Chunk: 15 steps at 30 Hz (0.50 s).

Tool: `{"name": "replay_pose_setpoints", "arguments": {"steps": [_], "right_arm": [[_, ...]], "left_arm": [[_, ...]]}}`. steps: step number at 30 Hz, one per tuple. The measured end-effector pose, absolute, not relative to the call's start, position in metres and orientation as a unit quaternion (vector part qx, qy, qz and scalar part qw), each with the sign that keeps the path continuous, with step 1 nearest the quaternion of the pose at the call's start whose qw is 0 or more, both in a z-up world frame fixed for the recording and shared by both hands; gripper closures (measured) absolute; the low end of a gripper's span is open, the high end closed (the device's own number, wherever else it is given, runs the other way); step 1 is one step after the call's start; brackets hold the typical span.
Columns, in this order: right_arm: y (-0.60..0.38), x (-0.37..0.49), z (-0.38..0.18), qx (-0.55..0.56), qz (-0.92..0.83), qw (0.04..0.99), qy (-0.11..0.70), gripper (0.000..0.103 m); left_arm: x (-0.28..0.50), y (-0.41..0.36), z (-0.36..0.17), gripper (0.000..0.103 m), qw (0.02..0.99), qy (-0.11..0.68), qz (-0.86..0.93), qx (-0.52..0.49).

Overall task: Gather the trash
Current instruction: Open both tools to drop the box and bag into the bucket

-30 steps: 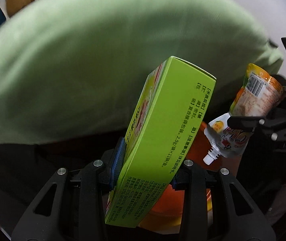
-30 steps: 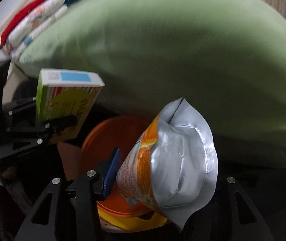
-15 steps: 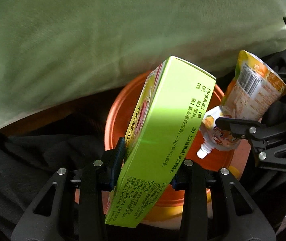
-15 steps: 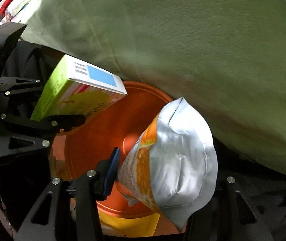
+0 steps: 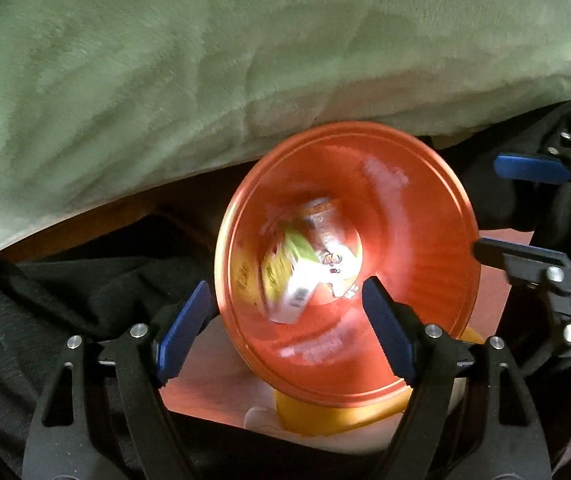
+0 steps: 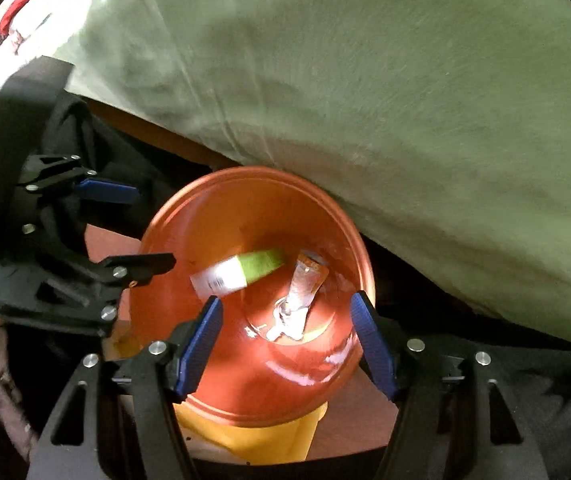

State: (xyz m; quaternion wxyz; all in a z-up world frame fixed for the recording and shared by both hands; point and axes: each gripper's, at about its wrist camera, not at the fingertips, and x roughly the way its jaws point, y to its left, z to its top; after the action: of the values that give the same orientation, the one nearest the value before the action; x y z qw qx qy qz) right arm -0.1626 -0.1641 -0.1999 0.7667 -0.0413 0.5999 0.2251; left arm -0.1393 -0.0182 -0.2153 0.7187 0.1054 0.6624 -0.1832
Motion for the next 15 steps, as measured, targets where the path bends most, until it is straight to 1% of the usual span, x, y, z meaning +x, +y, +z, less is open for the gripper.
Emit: {"name": "replay_pose_setpoints", "arguments": {"steps": [2,4,7,8,9,10,11,13,15], "right_arm": [[-0.168,-0.169,-0.184,-0.037,0.232,0.778,0.583,0.038],[-0.178,-0.173,-0.155,-0.024,0.248,0.792,0.558,0.038],[-0.196,-0.171,-0.11,0.0,0.265,0.815,0.515,0.038],[-0.201,-0.169,-0.094,0.005,0.266,0.826,0.498,0.037],[-0.209,-0.164,-0.076,0.009,0.265,0.838,0.477,0.033],[-0.215,-0.158,-0.06,0.011,0.262,0.848,0.46,0.028],[-0.221,-0.149,-0.046,0.014,0.258,0.858,0.444,0.026],[-0.233,-0.123,-0.024,0.021,0.248,0.874,0.416,0.025],[-0.243,-0.088,-0.005,0.022,0.224,0.891,0.394,0.025]], "left_arm": [[-0.146,-0.021,-0.211,0.026,0.73,0.649,-0.191,0.097],[-0.147,-0.014,-0.197,0.026,0.749,0.625,-0.2,0.092],[-0.149,-0.004,-0.165,0.026,0.781,0.581,-0.211,0.091],[-0.148,0.0,-0.153,0.026,0.792,0.565,-0.214,0.09],[-0.147,0.005,-0.134,0.026,0.808,0.54,-0.218,0.087],[-0.149,0.007,-0.123,0.025,0.817,0.526,-0.22,0.085],[-0.147,0.01,-0.112,0.02,0.828,0.51,-0.219,0.082],[-0.142,0.018,-0.087,0.015,0.853,0.474,-0.21,0.071],[-0.128,0.019,-0.067,0.015,0.869,0.452,-0.197,0.05]]}}
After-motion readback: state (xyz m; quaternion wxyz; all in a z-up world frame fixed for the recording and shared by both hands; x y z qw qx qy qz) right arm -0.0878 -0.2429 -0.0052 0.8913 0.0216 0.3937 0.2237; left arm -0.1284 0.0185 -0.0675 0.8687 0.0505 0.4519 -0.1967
